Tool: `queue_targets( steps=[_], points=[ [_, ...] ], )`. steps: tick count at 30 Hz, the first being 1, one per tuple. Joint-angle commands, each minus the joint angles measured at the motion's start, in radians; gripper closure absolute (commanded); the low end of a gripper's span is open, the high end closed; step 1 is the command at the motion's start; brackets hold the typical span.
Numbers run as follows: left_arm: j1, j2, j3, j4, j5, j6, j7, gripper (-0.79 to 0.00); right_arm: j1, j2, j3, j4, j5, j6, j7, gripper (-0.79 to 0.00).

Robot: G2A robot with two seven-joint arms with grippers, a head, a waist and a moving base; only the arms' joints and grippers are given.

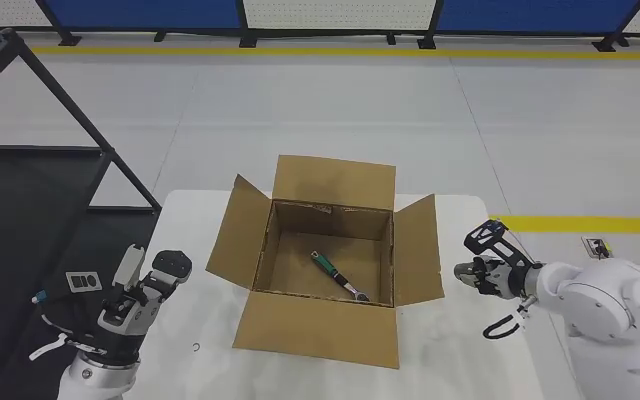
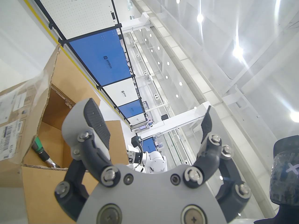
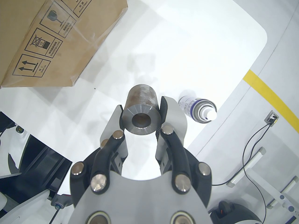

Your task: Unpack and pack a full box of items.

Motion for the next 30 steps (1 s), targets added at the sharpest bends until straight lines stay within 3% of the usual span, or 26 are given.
queue_targets(
  steps=[1,8,18,30],
  points=[
    [0.000,0.000,0.000,0.000,0.000,0.000,0.000,-0.785,0.000,0.000,0.000,0.000,0.000,0.000,0.000,0.000],
    [0.000,0.000,0.000,0.000,0.000,0.000,0.000,-0.785,0.009,0.003,-0.066,0.030,-0.042,0.028,-0.032,0.000],
    [0.000,0.000,0.000,0.000,0.000,0.000,0.000,-0.785,0.069,0.008,-0.141,0.104,-0.095,0.114,0.013,0.000],
    [0.000,0.000,0.000,0.000,0.000,0.000,0.000,-0.785,0.122,0.010,-0.200,0.224,-0.072,0.135,-0.018,0.000]
  ],
)
